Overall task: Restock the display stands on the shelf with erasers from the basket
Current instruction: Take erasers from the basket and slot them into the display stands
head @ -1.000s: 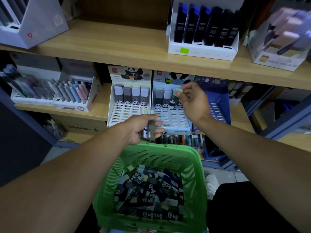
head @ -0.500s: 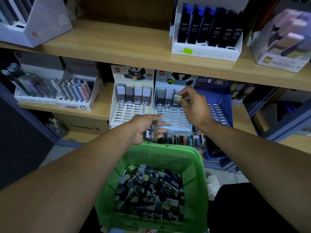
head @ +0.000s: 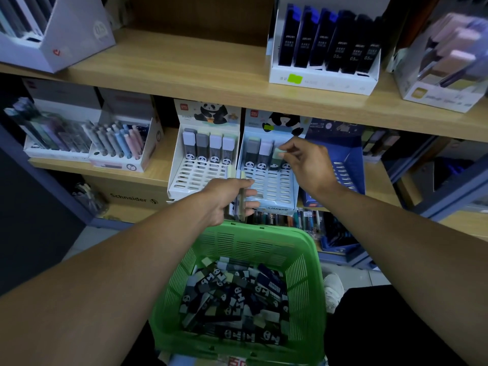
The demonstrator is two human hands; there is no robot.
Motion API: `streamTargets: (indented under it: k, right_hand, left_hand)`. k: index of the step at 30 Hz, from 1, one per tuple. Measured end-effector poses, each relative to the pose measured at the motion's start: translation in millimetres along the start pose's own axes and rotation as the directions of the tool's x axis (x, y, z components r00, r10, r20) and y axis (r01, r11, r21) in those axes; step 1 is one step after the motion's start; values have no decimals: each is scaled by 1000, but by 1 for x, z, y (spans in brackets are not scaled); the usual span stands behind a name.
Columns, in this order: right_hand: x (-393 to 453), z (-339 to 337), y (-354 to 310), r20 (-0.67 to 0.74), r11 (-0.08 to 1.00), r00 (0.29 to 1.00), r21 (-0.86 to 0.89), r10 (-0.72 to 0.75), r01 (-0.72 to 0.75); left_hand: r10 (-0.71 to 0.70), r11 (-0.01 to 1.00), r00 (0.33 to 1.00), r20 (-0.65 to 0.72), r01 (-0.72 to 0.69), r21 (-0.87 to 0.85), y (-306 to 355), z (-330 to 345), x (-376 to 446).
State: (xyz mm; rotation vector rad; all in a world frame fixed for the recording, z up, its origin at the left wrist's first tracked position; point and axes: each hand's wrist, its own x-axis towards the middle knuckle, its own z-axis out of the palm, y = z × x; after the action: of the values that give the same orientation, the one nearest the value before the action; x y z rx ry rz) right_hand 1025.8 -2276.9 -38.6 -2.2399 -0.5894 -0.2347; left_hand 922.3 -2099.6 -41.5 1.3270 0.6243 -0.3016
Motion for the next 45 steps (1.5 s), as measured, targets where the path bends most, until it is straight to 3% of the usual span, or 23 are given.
streamTargets:
  k: [16, 24, 25, 27, 29, 31, 39, 45]
  right_hand:
    - [21, 12, 7, -32, 985, 987, -58, 159, -161]
    - [10, 3, -9, -65, 993, 993, -67, 98, -102]
    - [6, 3, -14, -24, 993, 993, -10, 115, -116]
    - [-4, 5, -27, 200, 958, 959, 161, 202, -235]
    - [-14, 9, -37, 463, 877, 845, 247, 266, -412]
    - [-20, 12, -39, 576, 843, 774, 252, 264, -475]
    - [-22, 0, -34, 681, 648, 659, 351, 319, -676]
    - [-20, -1, -42, 648, 538, 652, 412, 395, -735]
  left_hand:
    - [-34, 998, 999, 30, 35, -46, -2, 3, 2]
    - [-47, 990, 994, 96, 60, -130, 8, -4, -3]
    - [-35, 988, 994, 101, 49, -144, 8, -3, -4]
    - [-7, 986, 994, 106, 25, -165, 9, -3, -5]
    - [16, 985, 992, 122, 6, -174, 10, -4, -6]
    - [26, 985, 988, 154, 0, -171, 11, -5, -8]
    - [-6, 995, 967, 255, 31, -95, 9, 2, -19]
    - [4, 999, 983, 181, -11, 38, 7, 2, -17]
